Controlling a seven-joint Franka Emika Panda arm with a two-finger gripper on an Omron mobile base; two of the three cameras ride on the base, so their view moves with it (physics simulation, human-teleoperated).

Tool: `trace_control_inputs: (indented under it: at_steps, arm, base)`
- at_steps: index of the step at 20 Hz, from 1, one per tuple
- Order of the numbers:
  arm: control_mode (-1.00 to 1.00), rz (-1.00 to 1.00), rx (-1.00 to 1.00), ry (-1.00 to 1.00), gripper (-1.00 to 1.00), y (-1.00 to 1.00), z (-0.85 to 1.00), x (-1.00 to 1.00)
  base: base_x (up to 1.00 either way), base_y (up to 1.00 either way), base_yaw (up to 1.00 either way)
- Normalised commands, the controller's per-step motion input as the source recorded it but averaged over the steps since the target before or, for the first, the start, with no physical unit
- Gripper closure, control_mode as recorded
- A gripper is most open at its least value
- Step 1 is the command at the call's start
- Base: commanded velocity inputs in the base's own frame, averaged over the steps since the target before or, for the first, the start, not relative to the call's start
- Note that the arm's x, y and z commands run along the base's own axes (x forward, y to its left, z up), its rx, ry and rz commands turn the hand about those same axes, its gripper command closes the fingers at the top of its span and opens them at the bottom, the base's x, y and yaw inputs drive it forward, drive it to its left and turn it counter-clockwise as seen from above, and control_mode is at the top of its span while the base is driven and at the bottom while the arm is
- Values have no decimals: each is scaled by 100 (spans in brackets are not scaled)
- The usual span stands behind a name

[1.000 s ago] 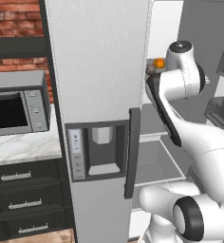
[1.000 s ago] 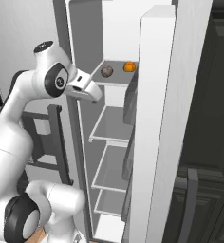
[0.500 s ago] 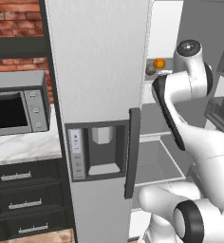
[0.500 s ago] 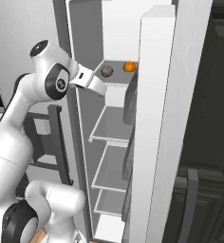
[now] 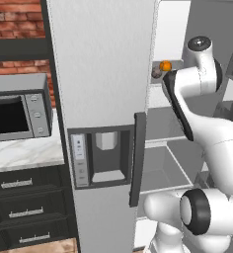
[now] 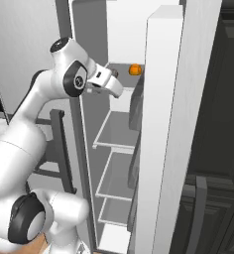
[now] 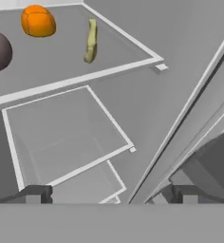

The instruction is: Pick the egg and butter from the fridge and place them by the bowl for mixing.

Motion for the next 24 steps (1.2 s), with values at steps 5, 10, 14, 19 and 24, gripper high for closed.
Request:
trace_control_inputs:
  at_steps: [5,10,14,19,24]
  arm:
    - [-100,-1,12,6,-100,-8,13,23]
    - [-100,0,0,-4,-100,-14,12,7]
    - [-100,0,-5,-5,-100,-20,-2,13]
    - [-100,0,0,0,-100,-24,0,43]
    - [-100,0,0,2,-100,-24,0,58]
  base:
    - [0,0,0]
    - [0,0,0]
    - [0,0,0]
    - [0,0,0]
    - [0,0,0]
